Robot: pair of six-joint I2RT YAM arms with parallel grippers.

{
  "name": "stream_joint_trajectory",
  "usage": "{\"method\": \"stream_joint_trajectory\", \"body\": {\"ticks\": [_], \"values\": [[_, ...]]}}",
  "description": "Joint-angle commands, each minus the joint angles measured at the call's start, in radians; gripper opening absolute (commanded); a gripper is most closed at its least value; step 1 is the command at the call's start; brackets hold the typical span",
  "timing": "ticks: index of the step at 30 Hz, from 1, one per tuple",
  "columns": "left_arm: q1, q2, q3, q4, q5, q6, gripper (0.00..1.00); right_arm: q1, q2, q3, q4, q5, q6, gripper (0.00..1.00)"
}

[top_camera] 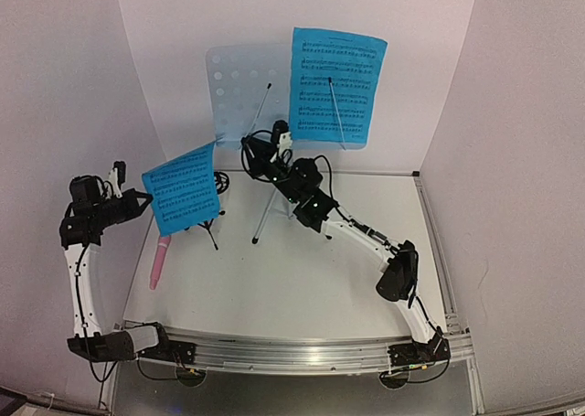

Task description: Pack up the instrument practice props

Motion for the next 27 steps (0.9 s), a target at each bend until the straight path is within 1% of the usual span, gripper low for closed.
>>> {"method": "stream_joint_trajectory", "body": {"ticks": [1,5,9,14,18,22,25,27], "values": [[0.000,-0.013,-0.067,-0.118,-0.069,-0.008,0.00,0.009,-0.087,-0.017,0.023,-0.012,0.004,0.19],[0.000,0.002,-0.134,-0.186,-0.127,0.059,0.00,0.014,-0.112,-0.054,0.027,-0.007,-0.006,0.27],[0.000,0.036,-0.191,-0.243,-0.140,0.135,0.00,0.022,-0.138,-0.088,0.031,-0.006,-0.018,0.34],[0.000,0.058,-0.260,-0.276,-0.186,0.312,0.00,0.033,-0.168,-0.120,0.032,-0.018,-0.043,0.41],[0.000,0.048,-0.280,-0.269,-0.201,0.360,0.00,0.039,-0.188,-0.145,0.033,-0.018,-0.057,0.45],[0.001,0.105,-0.274,-0.282,-0.165,0.378,0.00,0.042,-0.204,-0.165,0.033,-0.010,-0.060,0.45],[0.001,0.155,-0.242,-0.324,-0.045,0.401,0.00,0.045,-0.217,-0.180,0.031,-0.007,-0.068,0.45],[0.002,0.167,-0.202,-0.350,0.047,0.362,0.00,0.045,-0.233,-0.203,0.031,0.000,-0.070,0.46]]}}
